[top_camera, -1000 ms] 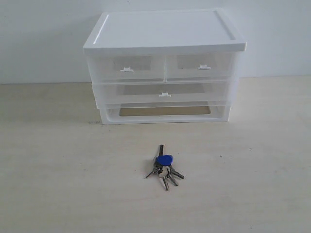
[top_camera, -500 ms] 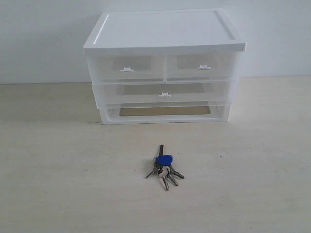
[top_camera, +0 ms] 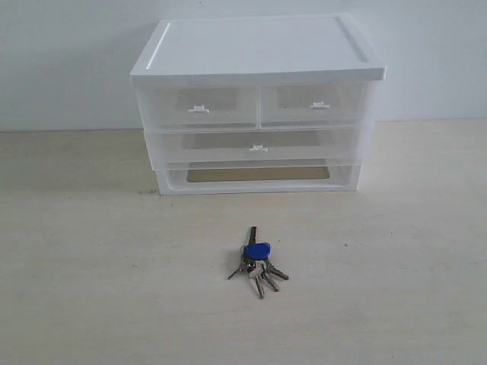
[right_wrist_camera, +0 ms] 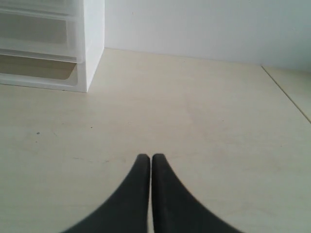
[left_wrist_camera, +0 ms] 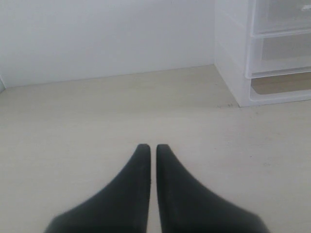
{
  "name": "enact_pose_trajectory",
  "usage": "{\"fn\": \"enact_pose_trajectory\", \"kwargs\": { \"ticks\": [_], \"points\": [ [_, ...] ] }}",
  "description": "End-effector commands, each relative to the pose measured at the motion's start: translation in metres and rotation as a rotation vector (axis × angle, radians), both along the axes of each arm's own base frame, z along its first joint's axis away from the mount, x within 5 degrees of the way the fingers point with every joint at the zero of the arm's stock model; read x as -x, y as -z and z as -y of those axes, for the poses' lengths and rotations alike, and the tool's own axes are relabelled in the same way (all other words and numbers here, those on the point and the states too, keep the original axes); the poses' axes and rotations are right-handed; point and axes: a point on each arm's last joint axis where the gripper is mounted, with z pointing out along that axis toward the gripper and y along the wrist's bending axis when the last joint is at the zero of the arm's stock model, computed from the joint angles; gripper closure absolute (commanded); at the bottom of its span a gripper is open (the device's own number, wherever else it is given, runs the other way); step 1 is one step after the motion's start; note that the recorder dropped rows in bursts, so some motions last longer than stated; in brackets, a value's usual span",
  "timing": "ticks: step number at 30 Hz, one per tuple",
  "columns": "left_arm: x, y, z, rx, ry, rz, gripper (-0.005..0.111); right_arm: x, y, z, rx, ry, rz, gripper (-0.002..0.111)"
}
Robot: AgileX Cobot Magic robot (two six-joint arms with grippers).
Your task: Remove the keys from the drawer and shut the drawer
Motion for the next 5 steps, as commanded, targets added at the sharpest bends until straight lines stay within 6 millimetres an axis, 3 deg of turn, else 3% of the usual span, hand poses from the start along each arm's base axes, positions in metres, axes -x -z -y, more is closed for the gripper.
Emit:
{"fn": "enact_pose_trajectory", "kwargs": {
  "ticks": [1,5],
  "points": [
    [0.0001,0.0013,0.0,-0.006,0.002,-0.003,0.102,0.0003,-0.0008,0.0001,0.0,0.002,0.01,0.108],
    [0.0001,0.0013,0.0,-0.006,0.002,-0.003,0.102,0.0003,-0.0008,0.0001,0.0,0.002,0.01,0.108]
  ]
}}
